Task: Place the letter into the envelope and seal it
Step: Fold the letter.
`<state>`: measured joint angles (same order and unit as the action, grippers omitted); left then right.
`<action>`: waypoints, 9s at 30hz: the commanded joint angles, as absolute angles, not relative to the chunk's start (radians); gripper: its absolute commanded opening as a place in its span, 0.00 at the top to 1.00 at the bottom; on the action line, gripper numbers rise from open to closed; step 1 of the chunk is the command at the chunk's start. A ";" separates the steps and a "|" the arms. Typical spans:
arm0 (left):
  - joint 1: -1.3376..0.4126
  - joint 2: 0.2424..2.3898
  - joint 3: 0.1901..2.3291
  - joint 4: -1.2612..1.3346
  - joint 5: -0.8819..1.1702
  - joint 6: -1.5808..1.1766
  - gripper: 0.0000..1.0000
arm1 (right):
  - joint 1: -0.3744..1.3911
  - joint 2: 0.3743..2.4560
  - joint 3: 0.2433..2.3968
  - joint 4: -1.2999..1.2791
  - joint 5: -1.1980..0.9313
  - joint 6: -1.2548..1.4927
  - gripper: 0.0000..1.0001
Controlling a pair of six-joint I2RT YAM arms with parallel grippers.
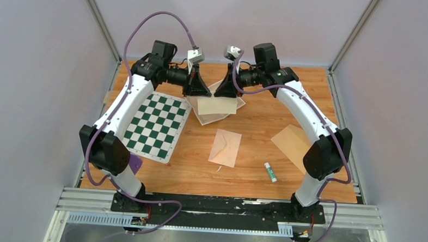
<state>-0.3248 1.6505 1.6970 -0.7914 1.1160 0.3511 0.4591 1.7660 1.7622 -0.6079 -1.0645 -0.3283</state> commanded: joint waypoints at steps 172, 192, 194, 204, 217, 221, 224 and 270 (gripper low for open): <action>-0.182 1.563 1.641 -0.415 1.243 -0.097 1.00 | 0.324 1.743 1.824 -0.232 -1.216 -0.008 0.35; -0.219 1.613 1.772 -0.647 1.101 0.103 0.82 | 0.340 1.783 1.797 -0.241 -1.290 0.027 0.99; -0.219 1.612 1.774 -0.604 1.056 0.066 0.55 | 0.339 1.778 1.795 -0.232 -1.280 0.043 1.00; -0.206 1.549 1.474 0.263 1.064 -0.606 0.06 | 0.256 1.748 1.714 0.345 -1.254 0.681 1.00; -0.216 1.622 1.461 0.472 1.163 -0.783 0.28 | 0.258 1.759 1.718 0.366 -1.102 0.744 1.00; -0.216 1.628 1.465 0.469 1.168 -0.781 0.39 | 0.258 1.776 1.737 0.364 -1.089 0.761 1.00; -0.216 1.631 1.471 0.466 1.170 -0.776 0.49 | 0.256 1.782 1.735 0.366 -1.083 0.766 1.00; -0.229 1.672 1.533 0.268 1.180 -0.648 1.00 | 0.233 1.733 1.565 0.153 -1.145 0.485 0.61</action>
